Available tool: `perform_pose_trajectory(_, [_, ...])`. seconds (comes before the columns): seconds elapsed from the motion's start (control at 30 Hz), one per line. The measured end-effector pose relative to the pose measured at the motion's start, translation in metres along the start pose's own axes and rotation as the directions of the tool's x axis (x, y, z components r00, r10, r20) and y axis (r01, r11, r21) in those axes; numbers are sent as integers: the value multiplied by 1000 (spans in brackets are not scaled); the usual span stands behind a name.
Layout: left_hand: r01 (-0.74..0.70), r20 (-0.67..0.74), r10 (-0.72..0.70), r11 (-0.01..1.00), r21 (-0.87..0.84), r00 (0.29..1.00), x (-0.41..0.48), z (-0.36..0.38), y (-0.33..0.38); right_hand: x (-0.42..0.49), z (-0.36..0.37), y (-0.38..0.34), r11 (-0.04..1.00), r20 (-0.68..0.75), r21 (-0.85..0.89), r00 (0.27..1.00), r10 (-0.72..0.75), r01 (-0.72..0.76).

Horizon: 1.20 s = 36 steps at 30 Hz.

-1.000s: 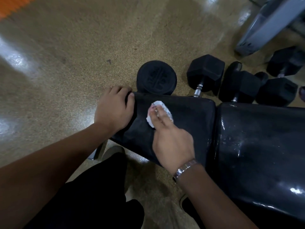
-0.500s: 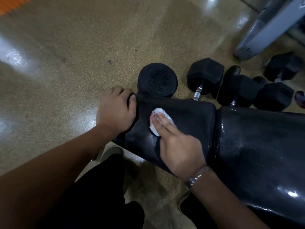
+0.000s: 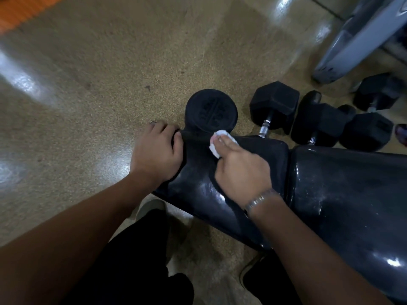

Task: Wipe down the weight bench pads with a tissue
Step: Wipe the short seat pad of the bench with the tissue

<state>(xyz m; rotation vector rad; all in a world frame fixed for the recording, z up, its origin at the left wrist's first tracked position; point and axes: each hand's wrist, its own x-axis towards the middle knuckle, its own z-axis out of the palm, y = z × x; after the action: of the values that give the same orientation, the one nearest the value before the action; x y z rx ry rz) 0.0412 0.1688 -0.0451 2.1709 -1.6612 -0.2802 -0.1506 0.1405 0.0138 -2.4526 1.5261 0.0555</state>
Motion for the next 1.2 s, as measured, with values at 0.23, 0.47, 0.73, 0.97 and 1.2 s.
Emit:
perform_pose_trajectory(0.23, [-20,21,20,1000,2,1000,1,2,-3,16,3,-33,990,97,108,990,-106,95])
perform_pose_trajectory(0.47, [-29,23,29,1000,7,999,1,2,-3,43,-2,-28,997,-23,72,999,37,-35])
perform_pose_trajectory(0.73, [-27,36,26,1000,8,999,1,-1,-1,9,-3,16,997,-5,63,999,33,-32])
perform_pose_trajectory(0.97, [-3,165,-22,988,153,986,25,-16,26,-27,-1,16,993,61,119,998,10,-17])
perform_pose_trajectory(1.2, [4,291,-42,992,128,956,21,18,90,-42,-16,59,977,-54,74,978,203,-199])
